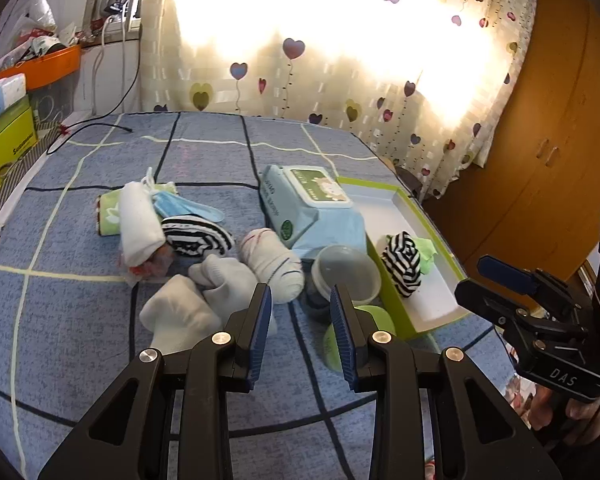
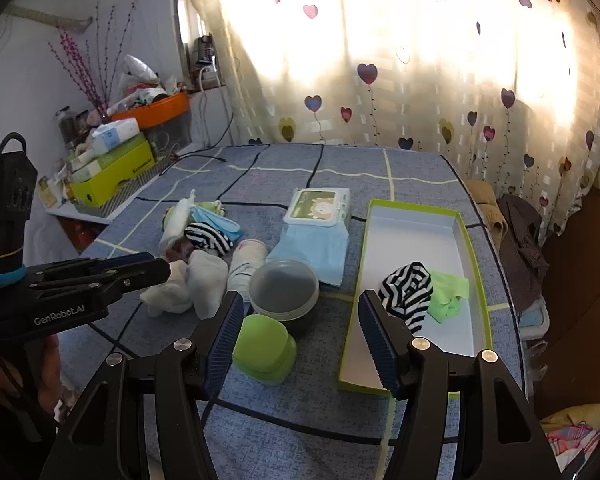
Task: Organize soft objects
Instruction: 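Move both grippers back to the pile of socks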
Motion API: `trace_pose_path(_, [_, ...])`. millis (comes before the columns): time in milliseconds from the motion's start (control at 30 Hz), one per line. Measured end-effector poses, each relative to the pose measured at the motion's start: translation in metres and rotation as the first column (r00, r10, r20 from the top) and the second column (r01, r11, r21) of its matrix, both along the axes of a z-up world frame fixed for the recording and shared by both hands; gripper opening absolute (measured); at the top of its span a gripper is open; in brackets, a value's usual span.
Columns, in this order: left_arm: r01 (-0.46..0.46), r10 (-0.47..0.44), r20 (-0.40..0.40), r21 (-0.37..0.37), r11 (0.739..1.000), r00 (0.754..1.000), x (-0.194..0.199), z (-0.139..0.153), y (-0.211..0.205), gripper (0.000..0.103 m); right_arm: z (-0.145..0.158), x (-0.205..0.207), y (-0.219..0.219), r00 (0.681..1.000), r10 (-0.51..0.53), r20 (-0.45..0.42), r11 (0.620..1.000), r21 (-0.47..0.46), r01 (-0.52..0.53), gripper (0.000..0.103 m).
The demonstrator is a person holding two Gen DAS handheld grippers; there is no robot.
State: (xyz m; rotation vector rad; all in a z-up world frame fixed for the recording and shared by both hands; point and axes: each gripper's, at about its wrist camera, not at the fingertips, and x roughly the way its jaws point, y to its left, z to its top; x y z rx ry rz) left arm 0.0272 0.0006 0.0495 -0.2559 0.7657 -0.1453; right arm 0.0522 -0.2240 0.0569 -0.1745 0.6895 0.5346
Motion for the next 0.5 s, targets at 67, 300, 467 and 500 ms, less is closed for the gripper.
trace_pose_path(67, [-0.011, 0.011, -0.005, -0.002, 1.000, 1.000, 0.000, -0.002, 0.004, 0.032, 0.000, 0.000, 0.002, 1.000, 0.006, 0.001, 1.000, 0.001, -0.006, 0.060])
trace_pose_path(300, [-0.051, 0.051, -0.024, -0.005, 0.999, 0.998, 0.002, -0.007, 0.014, 0.032, -0.001, 0.002, 0.013, 0.999, 0.044, 0.002, 0.999, -0.005, -0.044, 0.060])
trace_pose_path(467, [-0.067, 0.067, -0.037, -0.004, 0.998, 0.997, 0.003, -0.011, 0.021, 0.032, -0.001, 0.003, 0.024, 0.998, 0.065, 0.004, 0.998, -0.009, -0.065, 0.060])
trace_pose_path(500, [-0.071, 0.071, -0.038, -0.006, 0.997, 0.997, 0.003, -0.012, 0.023, 0.032, -0.002, 0.003, 0.026, 0.997, 0.071, 0.003, 0.997, -0.012, -0.071, 0.060])
